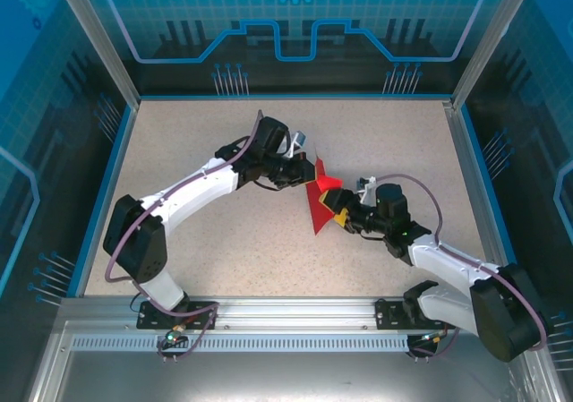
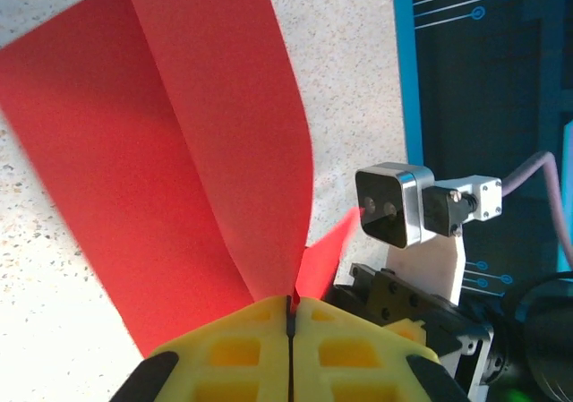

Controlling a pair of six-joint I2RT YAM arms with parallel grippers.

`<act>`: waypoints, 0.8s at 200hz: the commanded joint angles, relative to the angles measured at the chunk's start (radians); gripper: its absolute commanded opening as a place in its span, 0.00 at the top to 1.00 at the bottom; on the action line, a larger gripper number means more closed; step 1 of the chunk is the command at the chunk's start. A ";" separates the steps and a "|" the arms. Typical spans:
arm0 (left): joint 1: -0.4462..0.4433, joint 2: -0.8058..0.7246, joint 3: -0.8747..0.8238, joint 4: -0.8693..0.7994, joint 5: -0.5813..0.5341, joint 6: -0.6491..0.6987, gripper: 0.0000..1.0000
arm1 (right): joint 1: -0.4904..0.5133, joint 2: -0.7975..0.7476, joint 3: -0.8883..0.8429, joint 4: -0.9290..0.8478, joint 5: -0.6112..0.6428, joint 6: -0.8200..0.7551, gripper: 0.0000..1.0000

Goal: Fold a paper plane with a square sheet of paper (pick it up from the middle)
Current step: Turn over the paper at the center of the table.

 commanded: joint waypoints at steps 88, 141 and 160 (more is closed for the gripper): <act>0.032 -0.074 -0.077 0.068 0.068 -0.045 0.94 | -0.074 -0.006 -0.008 0.254 -0.068 0.208 0.33; 0.039 -0.073 -0.100 0.083 0.078 -0.045 0.94 | -0.078 -0.002 -0.001 0.256 -0.078 0.212 0.40; 0.042 -0.068 -0.102 0.084 0.084 -0.042 0.94 | -0.083 0.006 0.000 0.262 -0.082 0.215 0.46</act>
